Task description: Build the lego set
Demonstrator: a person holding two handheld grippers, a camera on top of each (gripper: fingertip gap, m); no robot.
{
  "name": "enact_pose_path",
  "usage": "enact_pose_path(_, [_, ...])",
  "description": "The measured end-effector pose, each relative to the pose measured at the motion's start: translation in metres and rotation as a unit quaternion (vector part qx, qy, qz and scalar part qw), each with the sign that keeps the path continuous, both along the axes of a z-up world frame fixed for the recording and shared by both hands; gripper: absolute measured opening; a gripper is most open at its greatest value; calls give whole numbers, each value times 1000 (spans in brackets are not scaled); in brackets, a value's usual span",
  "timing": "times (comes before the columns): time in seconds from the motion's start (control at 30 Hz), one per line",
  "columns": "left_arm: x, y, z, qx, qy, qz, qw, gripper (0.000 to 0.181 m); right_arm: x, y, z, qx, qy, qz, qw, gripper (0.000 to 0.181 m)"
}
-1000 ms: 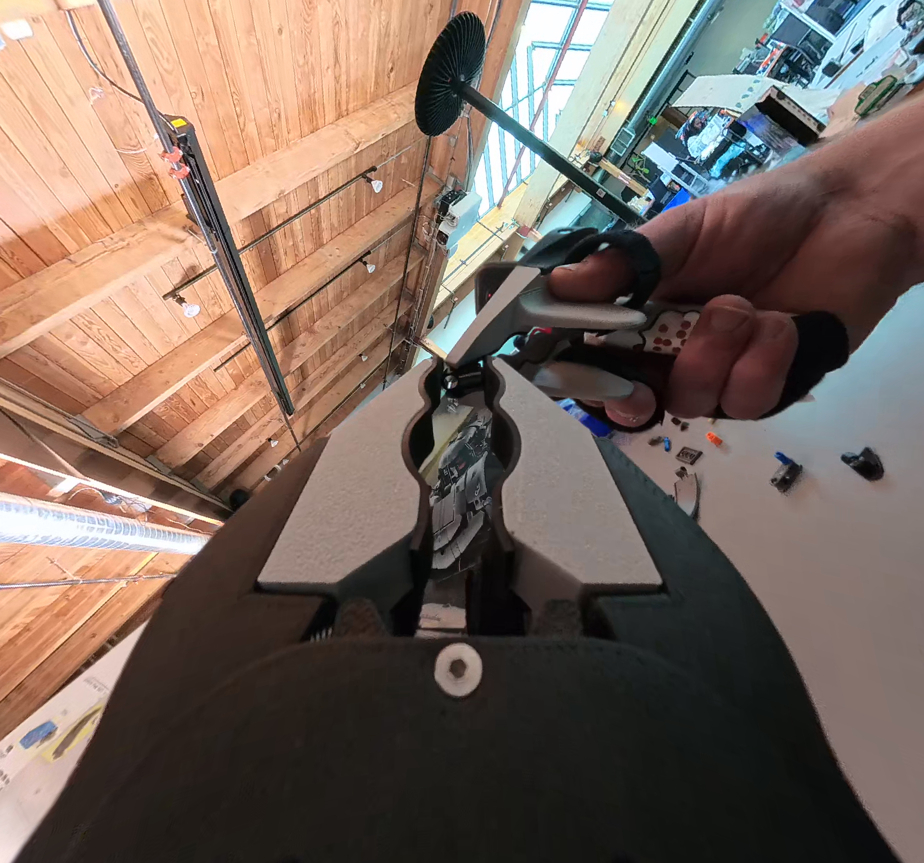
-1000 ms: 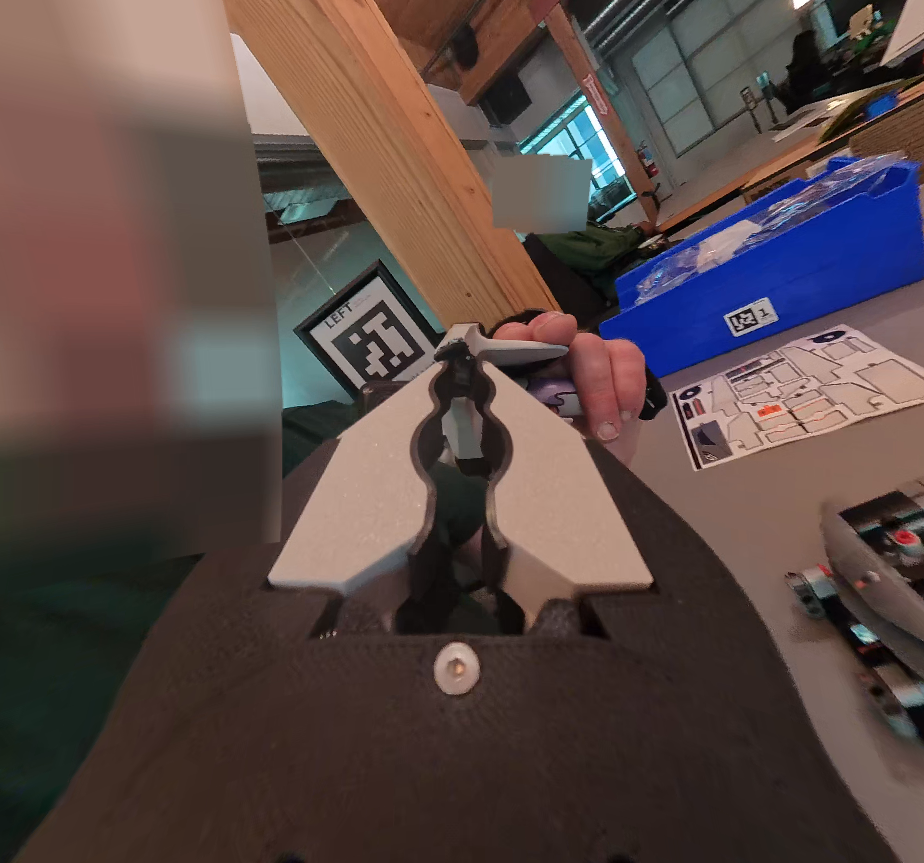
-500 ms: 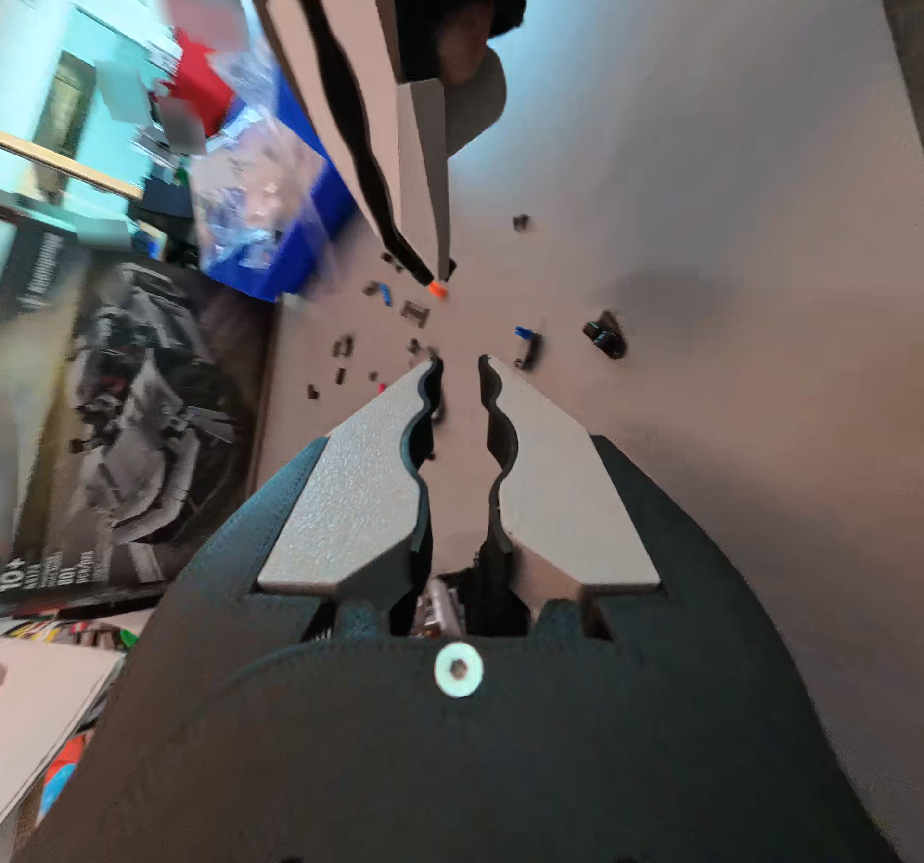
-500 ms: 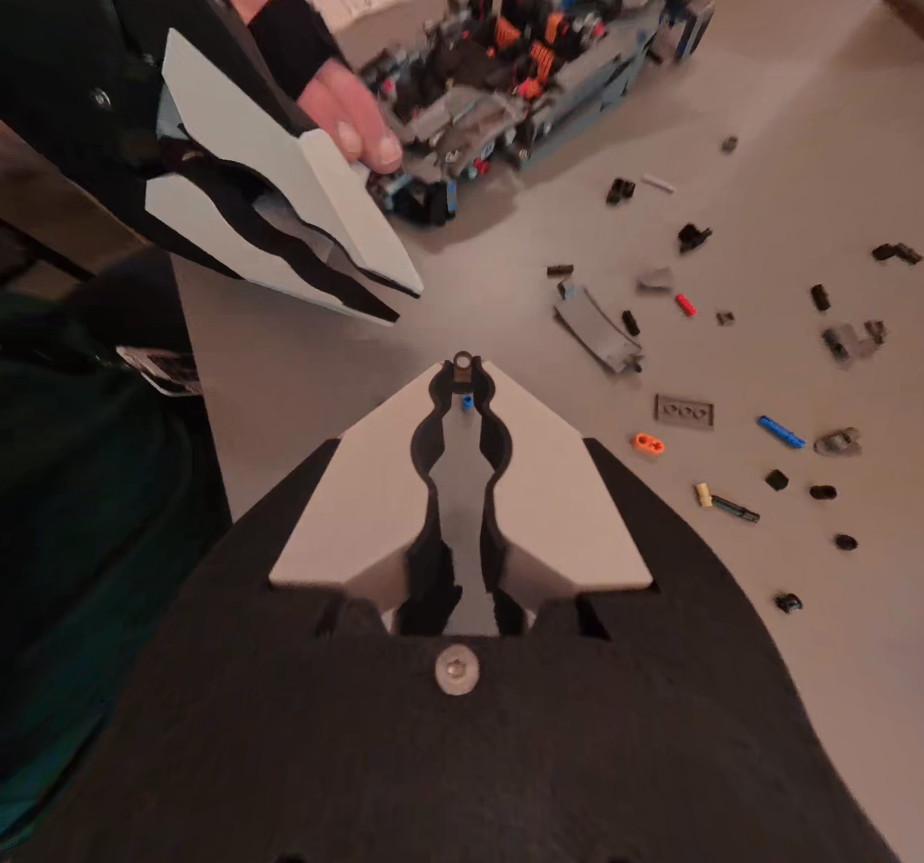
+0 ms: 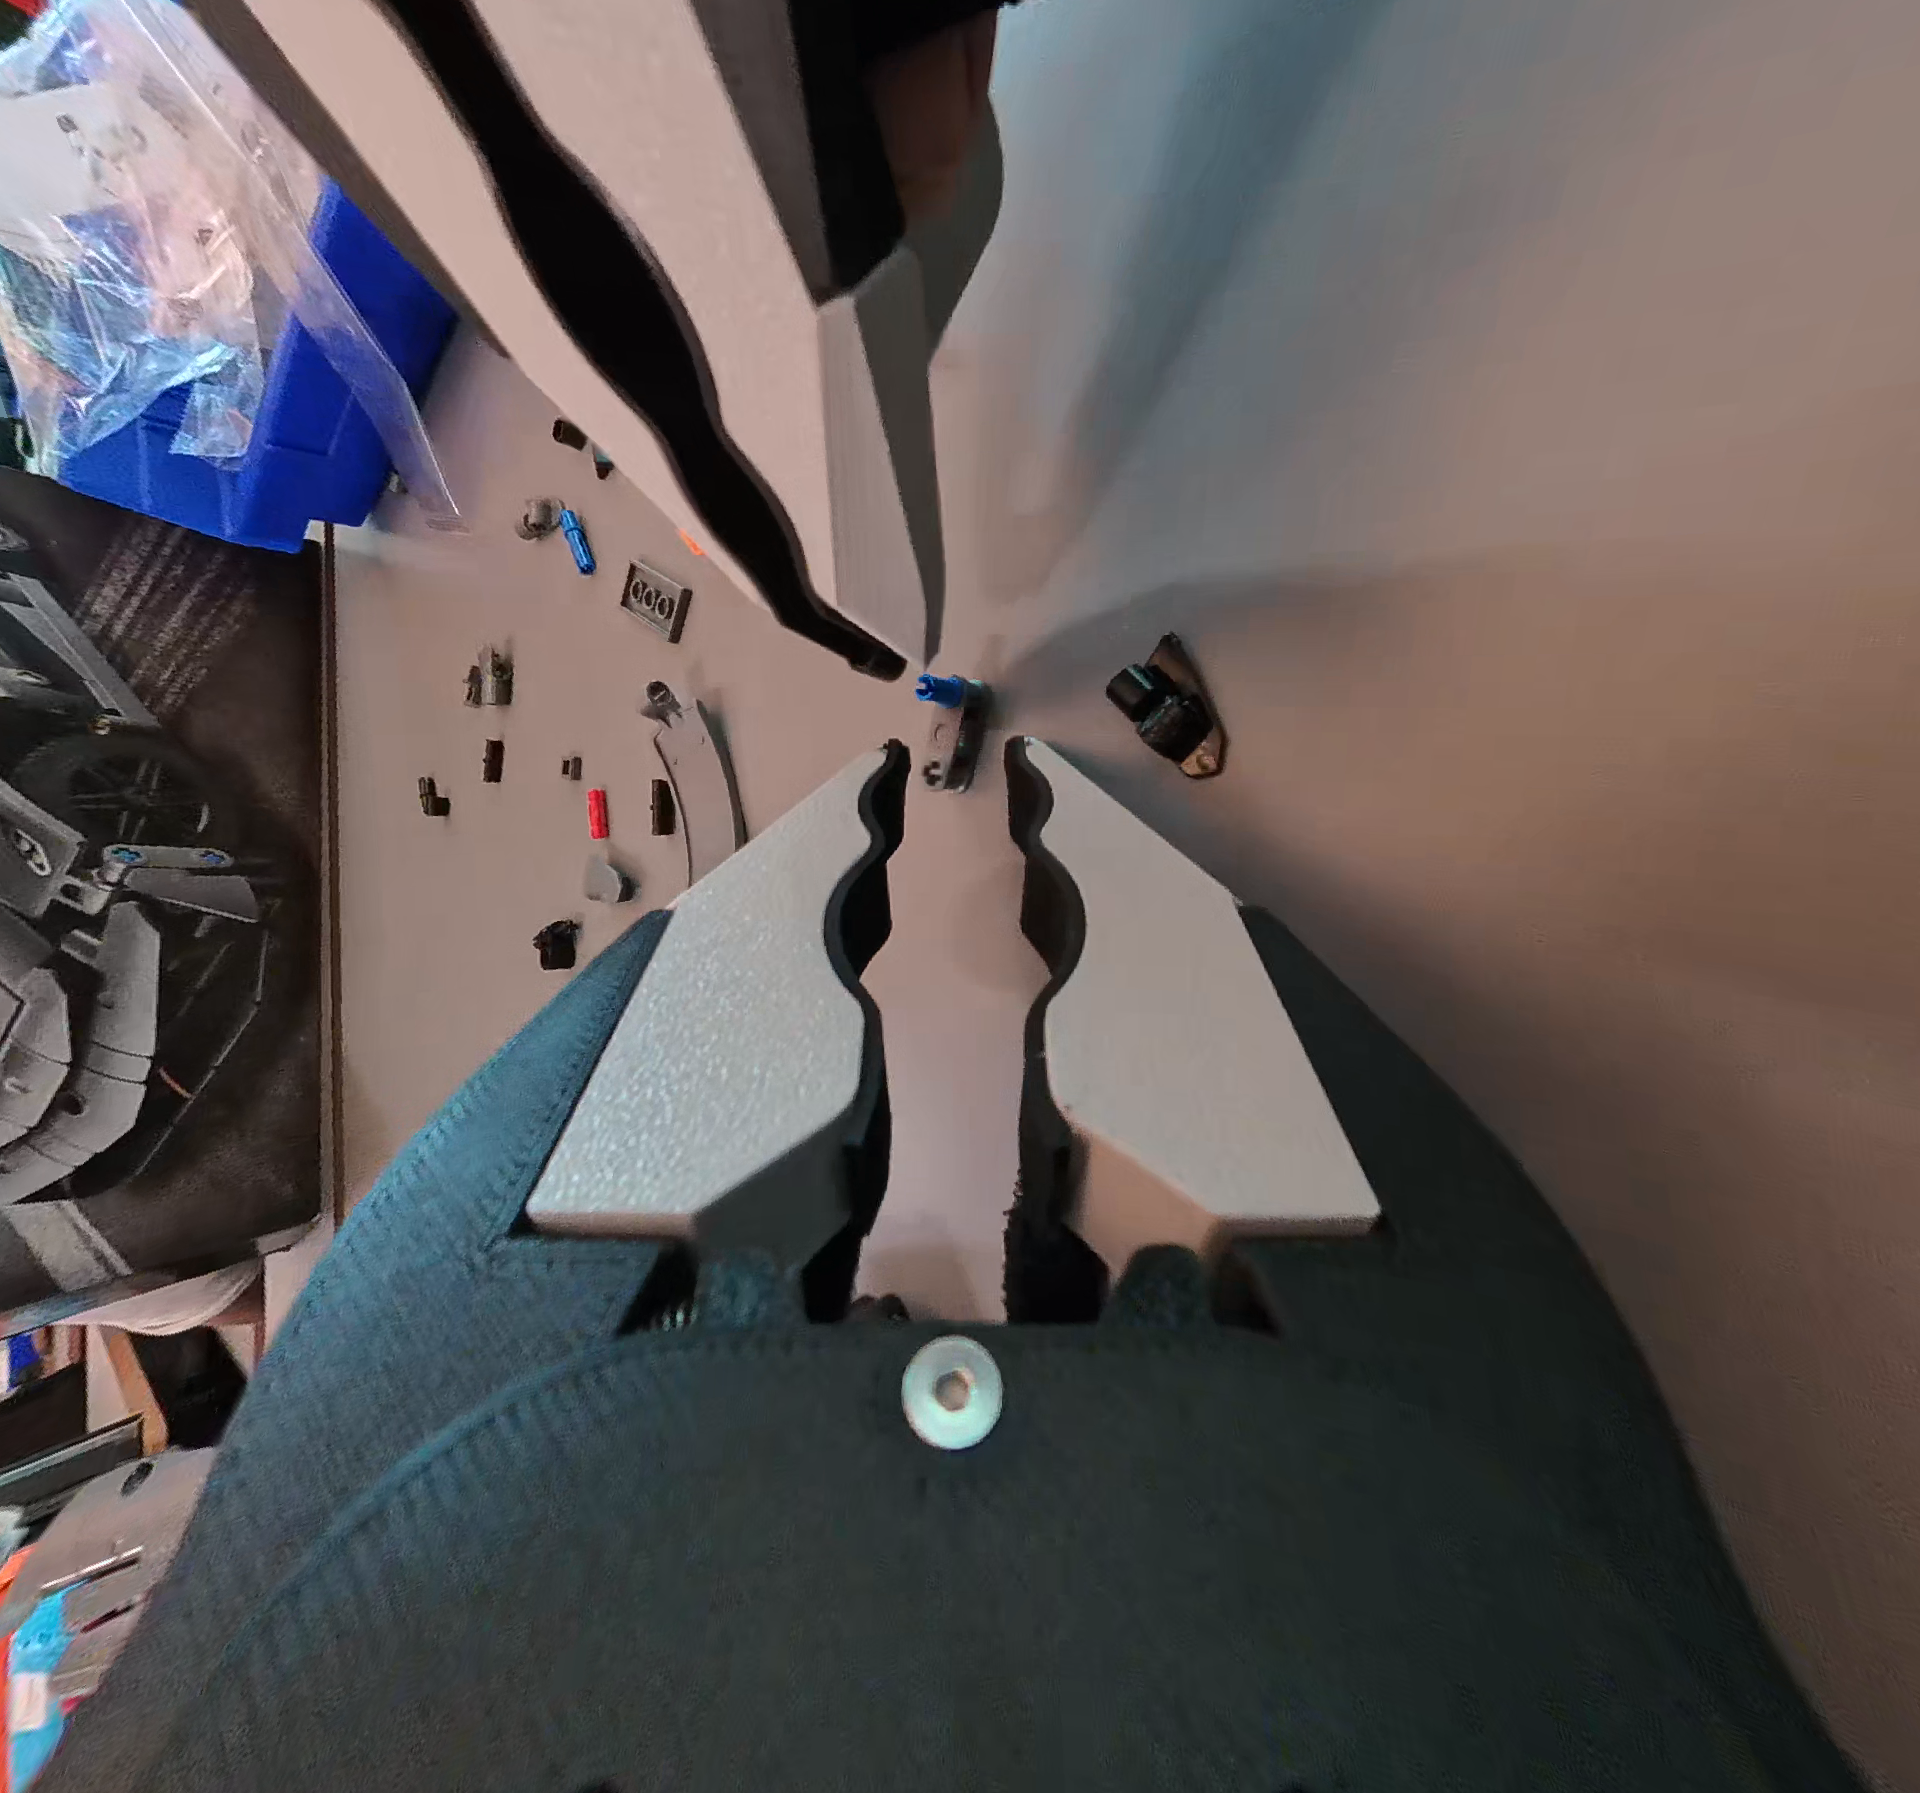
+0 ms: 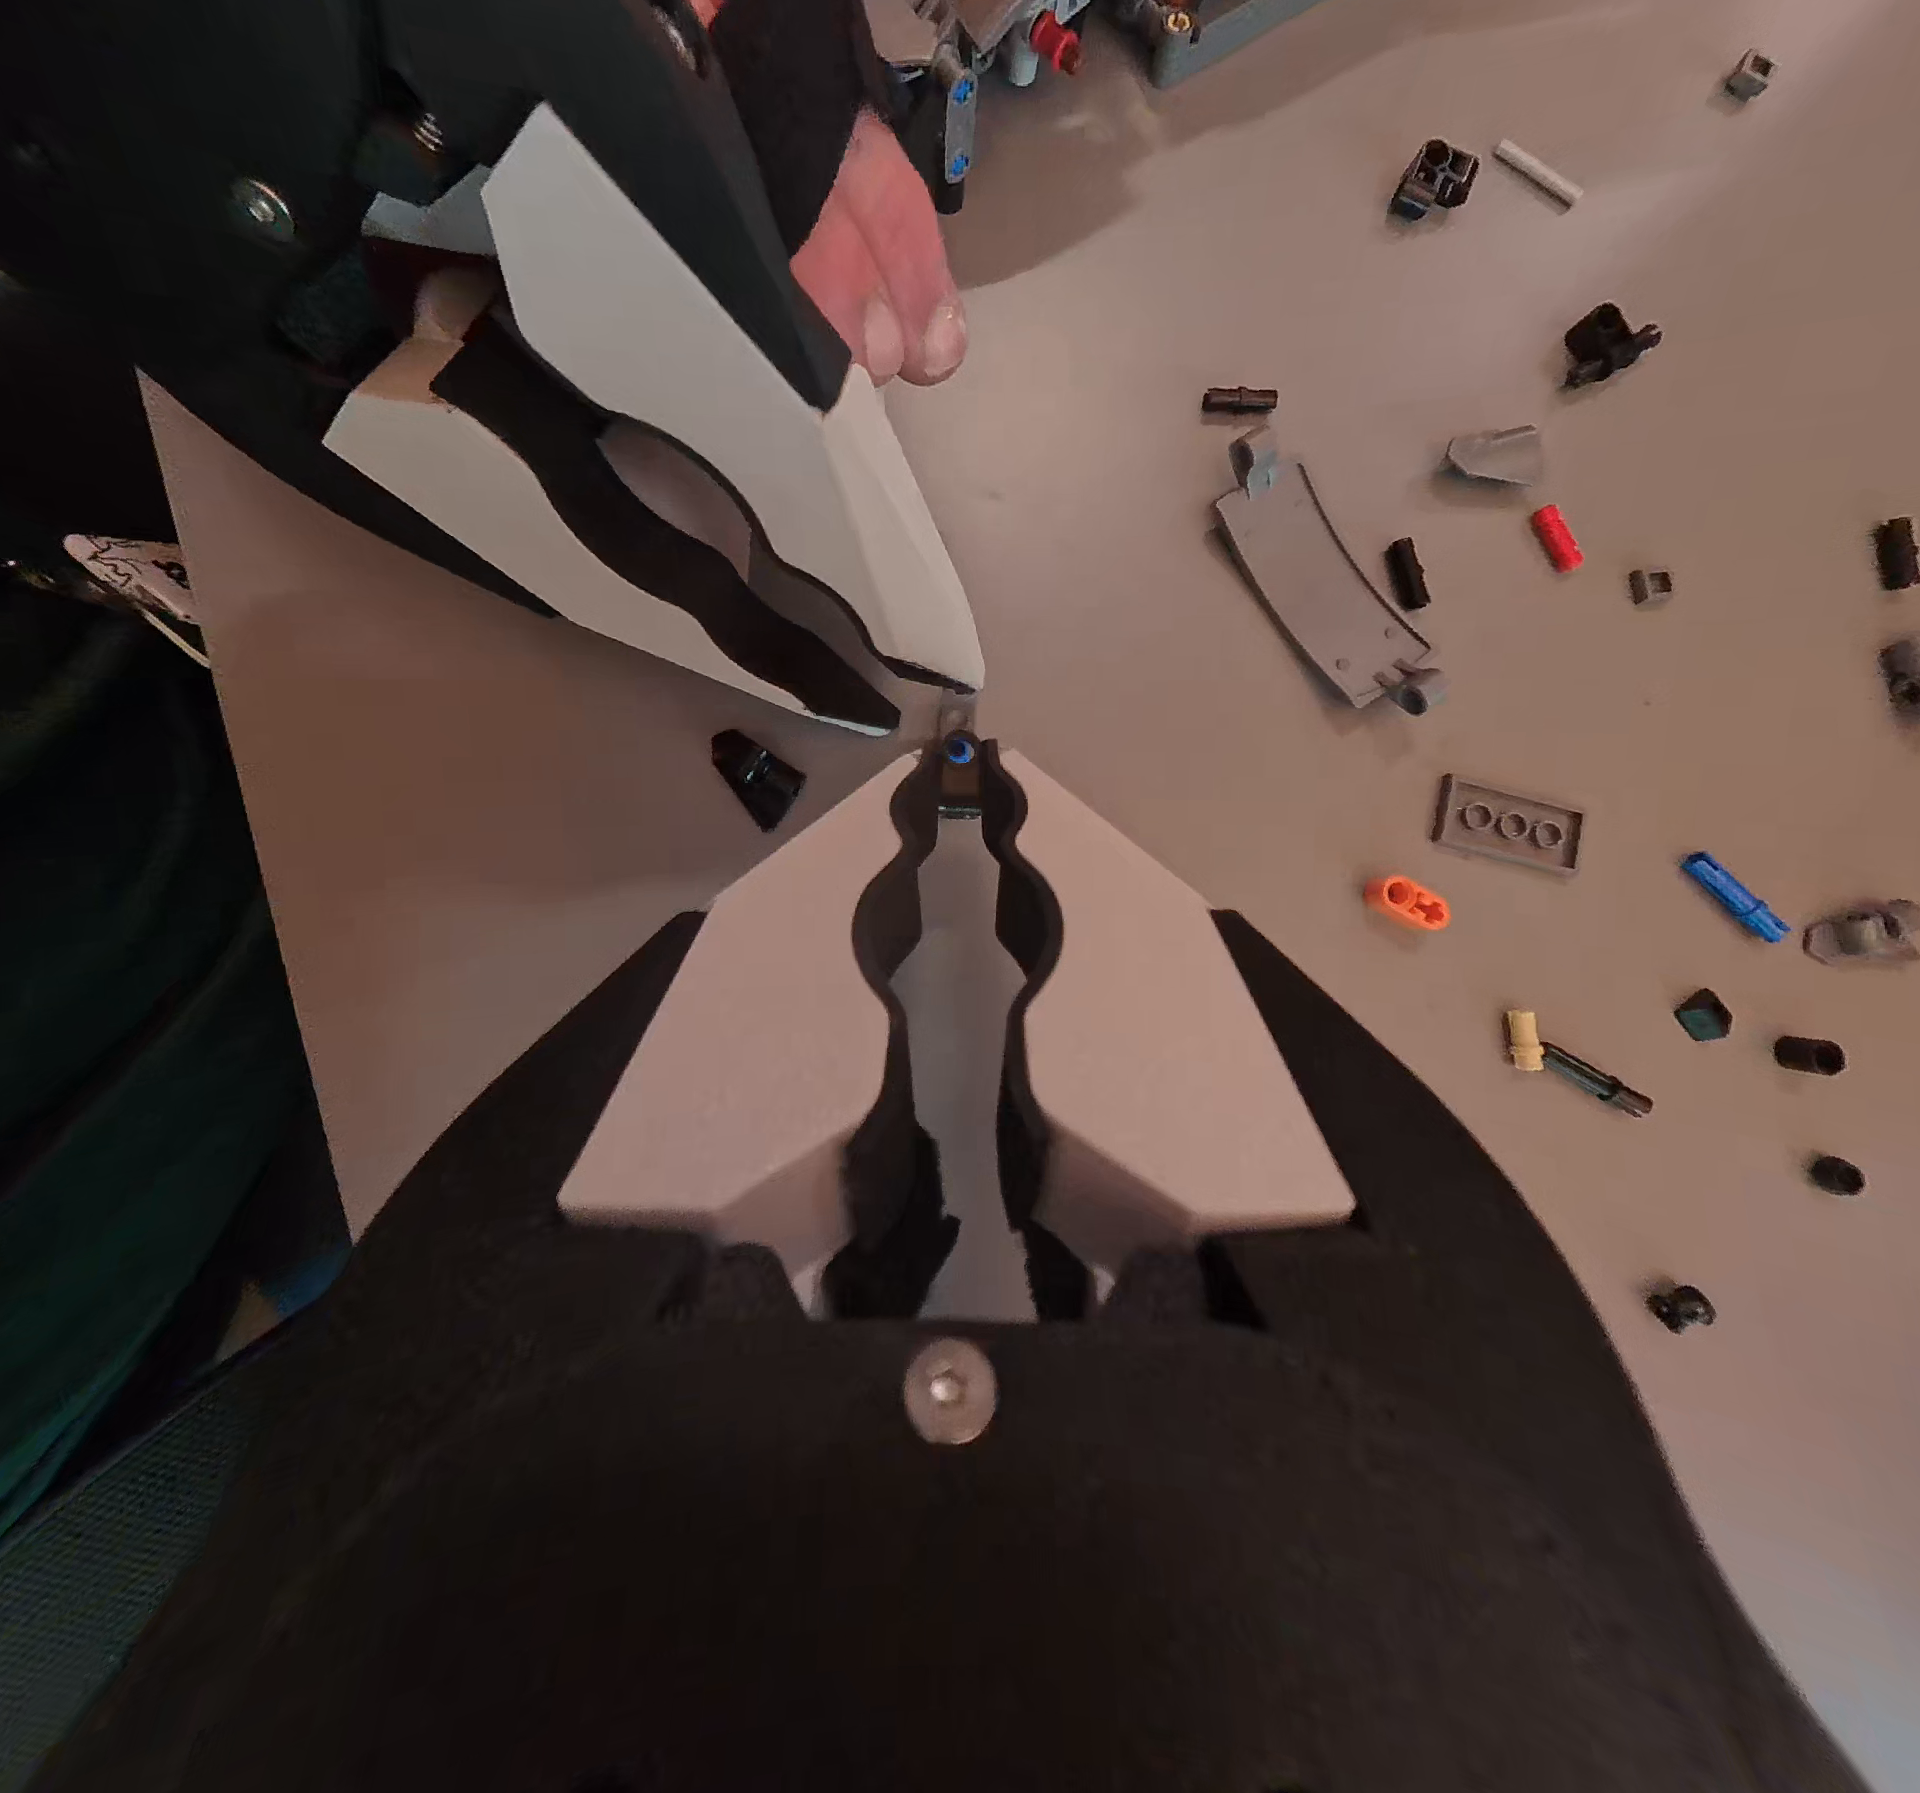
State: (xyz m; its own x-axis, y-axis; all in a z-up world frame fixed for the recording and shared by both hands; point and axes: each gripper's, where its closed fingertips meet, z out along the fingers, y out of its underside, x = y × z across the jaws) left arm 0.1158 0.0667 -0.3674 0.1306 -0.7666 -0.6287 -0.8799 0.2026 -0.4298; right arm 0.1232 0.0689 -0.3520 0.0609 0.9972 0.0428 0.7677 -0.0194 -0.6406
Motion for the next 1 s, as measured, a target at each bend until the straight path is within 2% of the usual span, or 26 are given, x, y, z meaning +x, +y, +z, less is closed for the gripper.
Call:
enact_pose_path(0.17, [3,2,-3,-3,-1,-1,1000,7,-3,-1,-7,-11,-4,-3,1000,5])
enact_pose_path(1.0, [4,4,-4,4,-4,19,1000,6,-1,0,-12,-6,-50,-56,997,5])
